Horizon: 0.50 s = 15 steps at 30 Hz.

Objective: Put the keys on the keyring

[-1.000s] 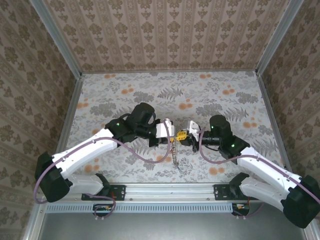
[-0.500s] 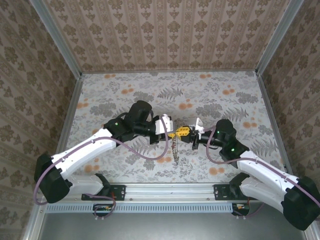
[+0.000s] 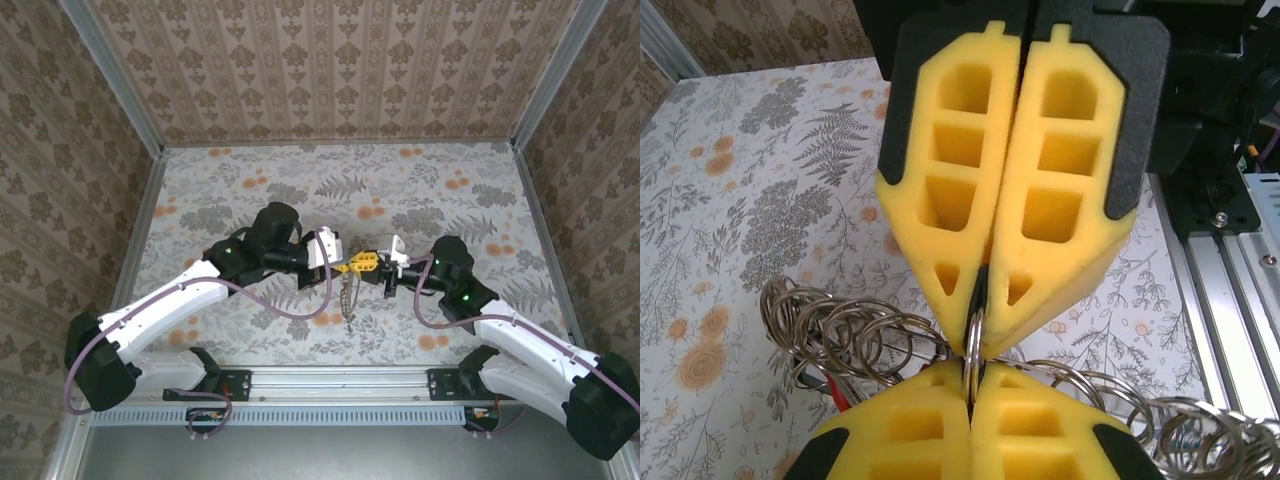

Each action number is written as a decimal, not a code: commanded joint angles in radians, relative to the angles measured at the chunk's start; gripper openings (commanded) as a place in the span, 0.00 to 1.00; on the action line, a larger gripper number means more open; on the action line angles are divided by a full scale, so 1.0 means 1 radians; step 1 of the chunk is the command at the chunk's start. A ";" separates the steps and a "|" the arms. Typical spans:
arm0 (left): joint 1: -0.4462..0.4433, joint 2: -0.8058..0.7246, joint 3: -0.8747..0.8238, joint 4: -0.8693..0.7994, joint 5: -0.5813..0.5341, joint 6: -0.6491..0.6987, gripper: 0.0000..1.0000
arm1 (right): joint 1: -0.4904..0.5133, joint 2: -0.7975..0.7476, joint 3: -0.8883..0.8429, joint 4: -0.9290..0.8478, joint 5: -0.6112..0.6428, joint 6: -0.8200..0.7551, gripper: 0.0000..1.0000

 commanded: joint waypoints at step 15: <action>0.008 0.077 0.146 -0.309 -0.066 0.123 0.00 | 0.045 0.052 0.238 -0.614 0.078 -0.338 0.40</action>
